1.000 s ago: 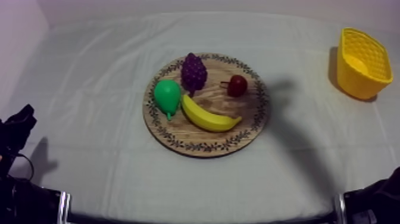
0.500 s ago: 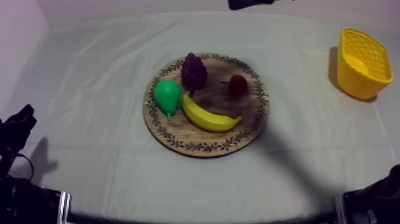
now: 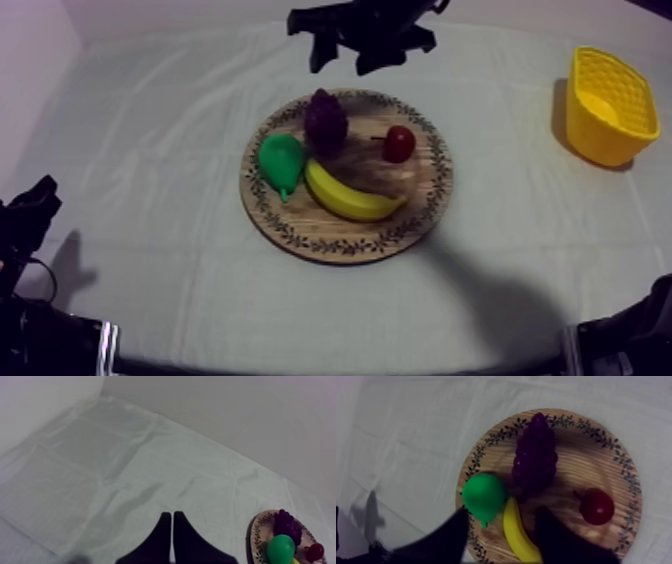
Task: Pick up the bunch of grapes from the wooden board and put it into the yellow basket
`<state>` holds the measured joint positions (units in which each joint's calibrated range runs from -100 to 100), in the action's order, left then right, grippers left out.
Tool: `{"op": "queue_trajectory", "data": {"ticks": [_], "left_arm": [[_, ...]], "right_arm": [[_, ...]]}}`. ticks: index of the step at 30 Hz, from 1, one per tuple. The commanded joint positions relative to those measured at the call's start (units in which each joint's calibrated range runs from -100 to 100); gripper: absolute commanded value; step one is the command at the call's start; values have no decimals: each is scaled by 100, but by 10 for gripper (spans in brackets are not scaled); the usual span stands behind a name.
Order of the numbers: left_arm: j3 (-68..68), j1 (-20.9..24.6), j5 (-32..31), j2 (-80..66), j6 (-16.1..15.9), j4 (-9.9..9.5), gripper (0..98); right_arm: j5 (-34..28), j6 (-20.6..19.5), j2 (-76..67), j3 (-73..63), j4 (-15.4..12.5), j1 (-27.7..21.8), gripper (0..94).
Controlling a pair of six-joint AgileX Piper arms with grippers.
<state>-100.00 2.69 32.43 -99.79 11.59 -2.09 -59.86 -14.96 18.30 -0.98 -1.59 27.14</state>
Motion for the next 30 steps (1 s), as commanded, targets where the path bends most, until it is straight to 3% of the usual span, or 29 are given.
{"op": "queue_trajectory", "data": {"ticks": [1, 5, 16, 30], "left_arm": [[0, 3, -1, 5, 1, 1, 1], [0, 3, -1, 5, 1, 1, 1], [0, 3, -1, 5, 1, 1, 1], [0, 3, -1, 5, 1, 1, 1]], "right_arm": [[21, -81, 99, -22, 40, 11, 689], [12, -165, 367, -175, 102, 29, 767], [116, -203, 1463, -641, 191, -20, 829], [-94, -243, 2678, -1585, 291, -59, 809]]}}
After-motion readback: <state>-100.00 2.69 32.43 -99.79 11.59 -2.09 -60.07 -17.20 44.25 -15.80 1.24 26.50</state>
